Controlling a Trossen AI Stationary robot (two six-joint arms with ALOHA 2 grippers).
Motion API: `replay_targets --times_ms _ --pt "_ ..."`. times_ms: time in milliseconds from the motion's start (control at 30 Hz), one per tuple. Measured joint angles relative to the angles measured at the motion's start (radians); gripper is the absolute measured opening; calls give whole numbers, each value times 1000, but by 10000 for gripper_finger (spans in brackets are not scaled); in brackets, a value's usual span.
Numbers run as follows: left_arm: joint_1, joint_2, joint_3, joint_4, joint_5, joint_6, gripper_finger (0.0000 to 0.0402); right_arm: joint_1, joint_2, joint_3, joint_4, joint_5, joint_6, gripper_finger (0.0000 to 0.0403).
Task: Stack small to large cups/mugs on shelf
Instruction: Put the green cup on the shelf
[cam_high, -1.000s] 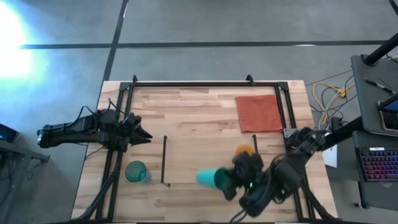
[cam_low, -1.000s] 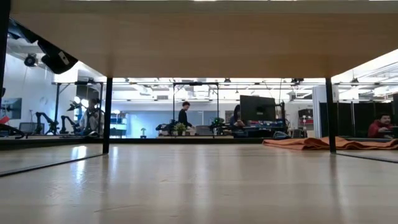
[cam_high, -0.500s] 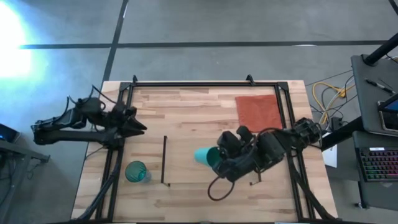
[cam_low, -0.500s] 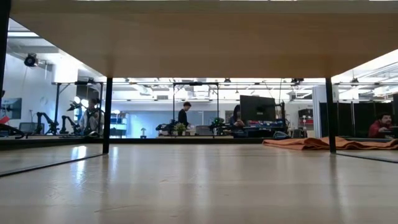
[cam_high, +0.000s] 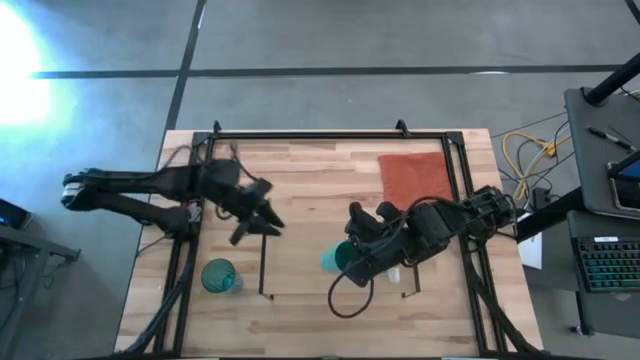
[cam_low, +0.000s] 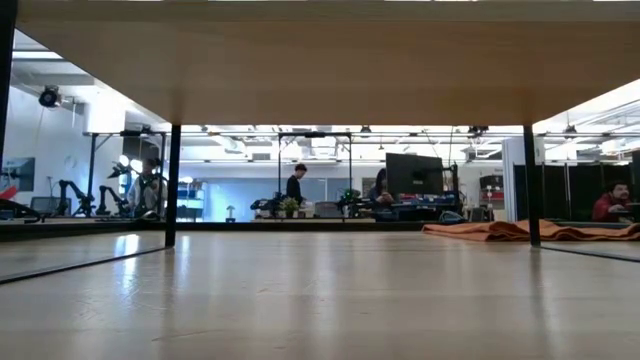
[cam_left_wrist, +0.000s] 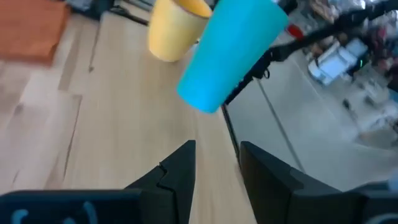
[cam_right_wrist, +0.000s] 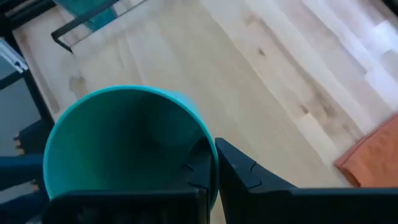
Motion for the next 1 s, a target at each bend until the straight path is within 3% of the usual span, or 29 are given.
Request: replay_targets --times_ms 200,467,1000 --pt "-28 183 54 47 -46 72 111 -22 0 0 0 -20 -7 9" --pt "-101 314 64 233 -43 36 111 -97 0 -7 0 -97 -71 9" --pt "-131 462 121 254 -96 45 111 -129 43 -9 4 -187 -102 13"
